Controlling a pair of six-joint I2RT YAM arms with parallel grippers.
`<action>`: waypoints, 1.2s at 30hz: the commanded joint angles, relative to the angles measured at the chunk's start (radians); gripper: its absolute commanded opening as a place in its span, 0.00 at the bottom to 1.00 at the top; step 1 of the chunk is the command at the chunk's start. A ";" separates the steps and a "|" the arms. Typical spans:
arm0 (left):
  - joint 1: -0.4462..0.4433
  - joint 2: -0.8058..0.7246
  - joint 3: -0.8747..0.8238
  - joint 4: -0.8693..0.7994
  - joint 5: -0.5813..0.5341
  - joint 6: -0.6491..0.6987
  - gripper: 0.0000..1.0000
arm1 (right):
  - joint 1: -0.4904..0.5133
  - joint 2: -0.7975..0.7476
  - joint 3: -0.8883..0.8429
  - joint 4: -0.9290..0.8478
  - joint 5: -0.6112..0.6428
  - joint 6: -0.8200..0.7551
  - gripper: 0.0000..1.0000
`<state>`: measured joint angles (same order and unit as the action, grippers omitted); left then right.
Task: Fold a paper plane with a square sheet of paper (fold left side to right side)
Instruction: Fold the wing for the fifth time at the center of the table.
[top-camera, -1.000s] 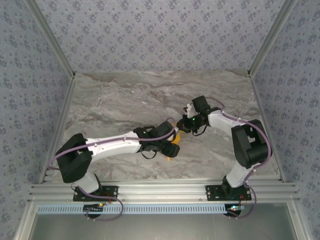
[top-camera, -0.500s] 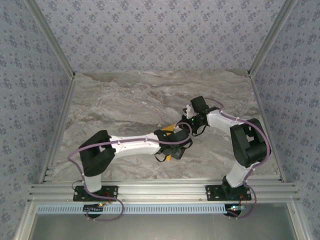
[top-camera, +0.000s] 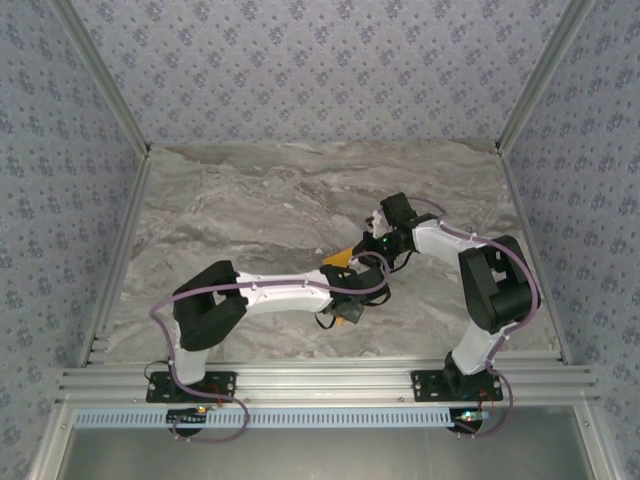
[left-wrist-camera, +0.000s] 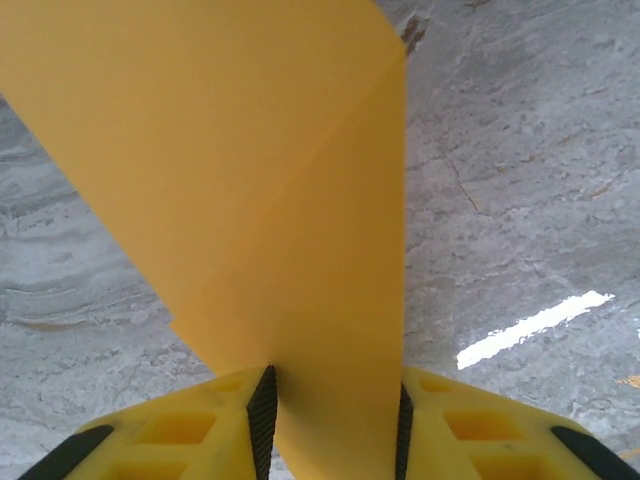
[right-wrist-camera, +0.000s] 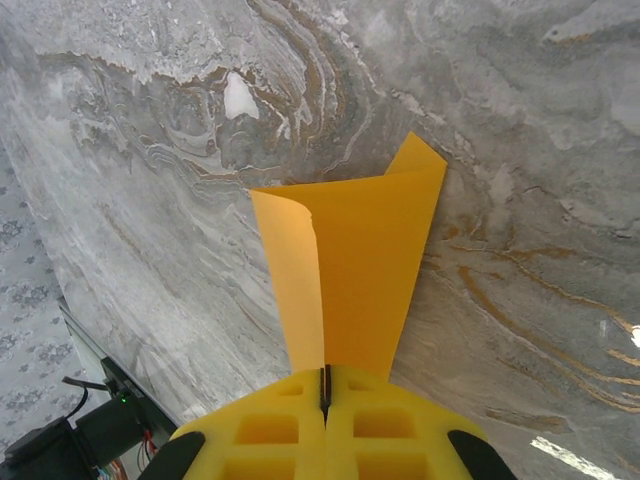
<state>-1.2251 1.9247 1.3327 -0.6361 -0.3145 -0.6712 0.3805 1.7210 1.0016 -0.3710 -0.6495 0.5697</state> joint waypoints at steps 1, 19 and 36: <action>-0.009 0.025 0.022 -0.020 -0.002 -0.011 0.30 | 0.006 0.014 0.019 -0.031 0.011 0.010 0.00; -0.011 0.045 0.017 0.008 0.043 -0.014 0.18 | 0.005 0.027 0.014 -0.037 0.022 0.000 0.00; 0.121 -0.111 -0.173 0.280 0.275 -0.035 0.03 | -0.136 -0.292 -0.100 -0.003 0.093 -0.085 0.63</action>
<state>-1.1275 1.8725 1.1938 -0.4492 -0.1246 -0.6941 0.2718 1.4811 0.9436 -0.3626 -0.5869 0.5129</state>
